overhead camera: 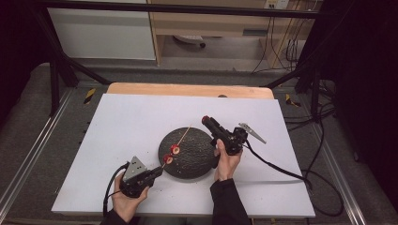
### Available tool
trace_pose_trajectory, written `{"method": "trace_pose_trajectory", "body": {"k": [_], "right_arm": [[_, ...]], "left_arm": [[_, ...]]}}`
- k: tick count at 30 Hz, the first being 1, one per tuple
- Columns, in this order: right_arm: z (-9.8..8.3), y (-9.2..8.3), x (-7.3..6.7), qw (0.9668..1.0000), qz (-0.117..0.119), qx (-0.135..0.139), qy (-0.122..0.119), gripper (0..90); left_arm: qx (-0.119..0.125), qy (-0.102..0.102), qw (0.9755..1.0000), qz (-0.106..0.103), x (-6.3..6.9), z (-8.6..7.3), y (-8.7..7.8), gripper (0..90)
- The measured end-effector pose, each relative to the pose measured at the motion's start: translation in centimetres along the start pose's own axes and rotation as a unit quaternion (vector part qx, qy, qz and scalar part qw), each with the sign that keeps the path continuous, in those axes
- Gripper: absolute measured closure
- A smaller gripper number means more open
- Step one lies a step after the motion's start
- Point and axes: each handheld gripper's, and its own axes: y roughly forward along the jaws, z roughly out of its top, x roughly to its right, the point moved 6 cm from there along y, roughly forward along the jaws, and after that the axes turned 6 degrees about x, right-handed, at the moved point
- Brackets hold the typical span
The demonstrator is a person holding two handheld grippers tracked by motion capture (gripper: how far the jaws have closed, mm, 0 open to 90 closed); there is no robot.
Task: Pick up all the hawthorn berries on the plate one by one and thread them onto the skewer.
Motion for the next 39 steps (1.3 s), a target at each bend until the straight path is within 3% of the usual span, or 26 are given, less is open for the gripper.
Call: {"method": "trace_pose_trajectory", "body": {"k": [16, 24, 39], "right_arm": [[0.6, 0.6, 0.2, 0.9995, 0.008, 0.028, 0.015, 63.0], [0.5, 0.6, 0.1, 0.9991, 0.014, 0.034, 0.020, 63.0], [-0.1, 0.4, 0.0, 0.9992, 0.017, 0.030, 0.018, 63.1]], "left_arm": [[0.006, 0.008, 0.9999, -0.011, 1.3, 0.9, 1.4, 88.2], [0.006, 0.006, 0.9998, -0.016, 1.8, 0.6, 1.9, 88.2], [0.009, 0.005, 0.9999, -0.013, 1.7, 0.6, 1.9, 88.2]]}}
